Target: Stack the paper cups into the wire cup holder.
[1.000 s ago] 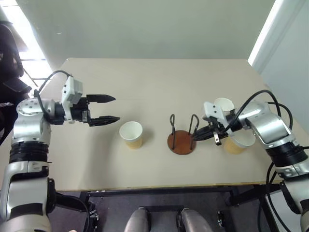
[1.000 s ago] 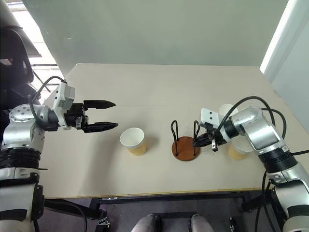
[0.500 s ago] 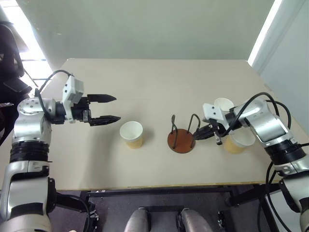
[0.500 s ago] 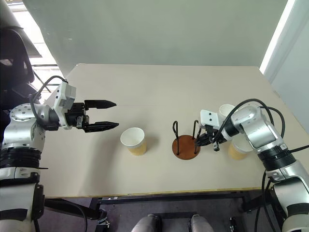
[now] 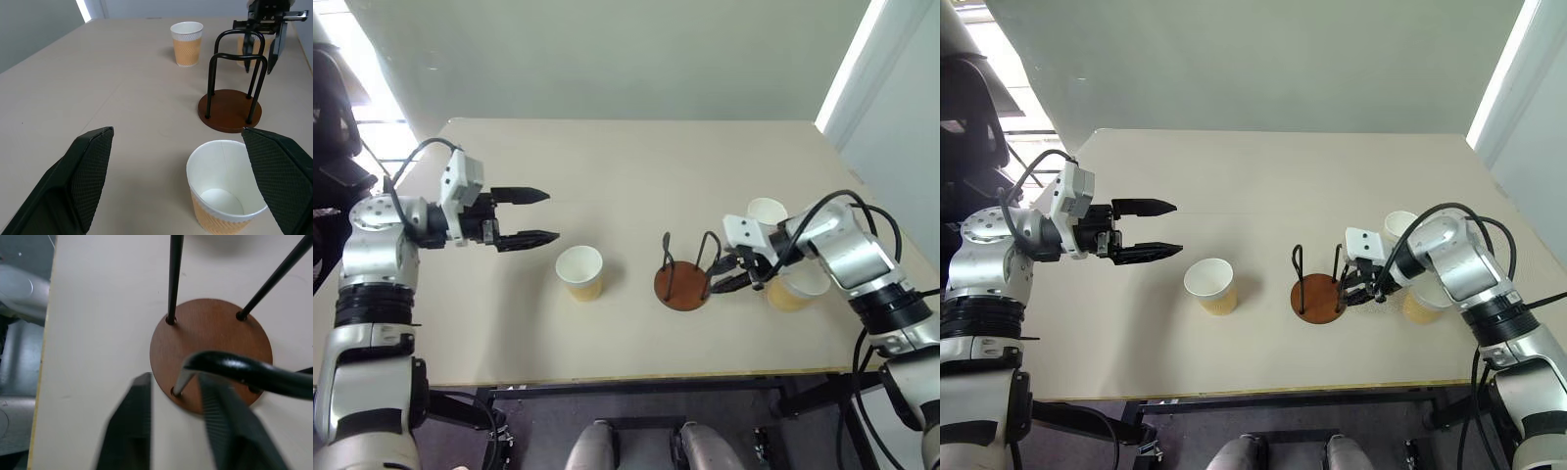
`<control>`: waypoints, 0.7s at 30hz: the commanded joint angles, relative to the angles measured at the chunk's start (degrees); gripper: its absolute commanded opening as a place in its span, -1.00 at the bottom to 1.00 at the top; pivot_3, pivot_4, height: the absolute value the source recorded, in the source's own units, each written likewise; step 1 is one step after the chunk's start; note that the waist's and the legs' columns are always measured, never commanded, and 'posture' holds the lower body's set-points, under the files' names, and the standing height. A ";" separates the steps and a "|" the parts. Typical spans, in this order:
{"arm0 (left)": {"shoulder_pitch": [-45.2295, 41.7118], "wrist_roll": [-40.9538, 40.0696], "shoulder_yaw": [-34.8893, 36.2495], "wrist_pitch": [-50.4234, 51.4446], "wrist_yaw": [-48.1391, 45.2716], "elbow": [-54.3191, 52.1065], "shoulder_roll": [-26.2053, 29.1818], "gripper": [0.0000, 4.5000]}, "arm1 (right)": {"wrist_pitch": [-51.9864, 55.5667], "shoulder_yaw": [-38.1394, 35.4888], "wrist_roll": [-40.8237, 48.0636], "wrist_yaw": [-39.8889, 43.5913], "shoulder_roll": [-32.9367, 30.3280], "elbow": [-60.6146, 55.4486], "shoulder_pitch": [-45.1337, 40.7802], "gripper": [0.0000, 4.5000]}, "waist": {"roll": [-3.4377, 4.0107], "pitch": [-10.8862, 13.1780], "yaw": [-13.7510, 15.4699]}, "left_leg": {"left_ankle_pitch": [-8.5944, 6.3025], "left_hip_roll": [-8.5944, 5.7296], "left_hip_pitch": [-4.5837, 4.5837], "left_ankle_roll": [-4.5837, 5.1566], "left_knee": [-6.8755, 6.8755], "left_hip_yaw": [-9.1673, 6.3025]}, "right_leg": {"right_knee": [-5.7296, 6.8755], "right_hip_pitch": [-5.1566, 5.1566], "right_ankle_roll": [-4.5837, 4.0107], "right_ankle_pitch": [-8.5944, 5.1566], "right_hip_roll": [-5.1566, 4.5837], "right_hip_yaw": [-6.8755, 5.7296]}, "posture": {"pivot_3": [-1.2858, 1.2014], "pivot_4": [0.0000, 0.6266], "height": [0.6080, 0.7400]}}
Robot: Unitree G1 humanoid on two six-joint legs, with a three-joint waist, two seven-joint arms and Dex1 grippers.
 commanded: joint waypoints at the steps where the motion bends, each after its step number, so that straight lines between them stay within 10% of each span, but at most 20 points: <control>1: -1.45 -0.15 0.76 -0.11 0.10 -1.17 0.28 1.00 | -1.08 -0.80 -0.54 -0.67 -0.25 -0.16 -0.74 -0.10 | 0.00 0.00 0.00 | 0.00 0.00 0.00 0.00 0.00 0.00 | 0.00 0.00 0.00 0.00 0.00 0.00 | 0.03 -0.52 1.00; 21: -4.93 2.25 -0.28 -1.92 -1.43 4.79 -0.78 1.00 | -9.12 -2.01 -6.43 0.80 -6.35 10.03 -9.59 -0.10 | 0.00 0.00 0.02 | 0.00 0.00 -0.01 0.00 -0.06 0.00 | -0.01 -0.03 -0.01 0.01 0.00 0.00 | 0.03 -0.52 1.00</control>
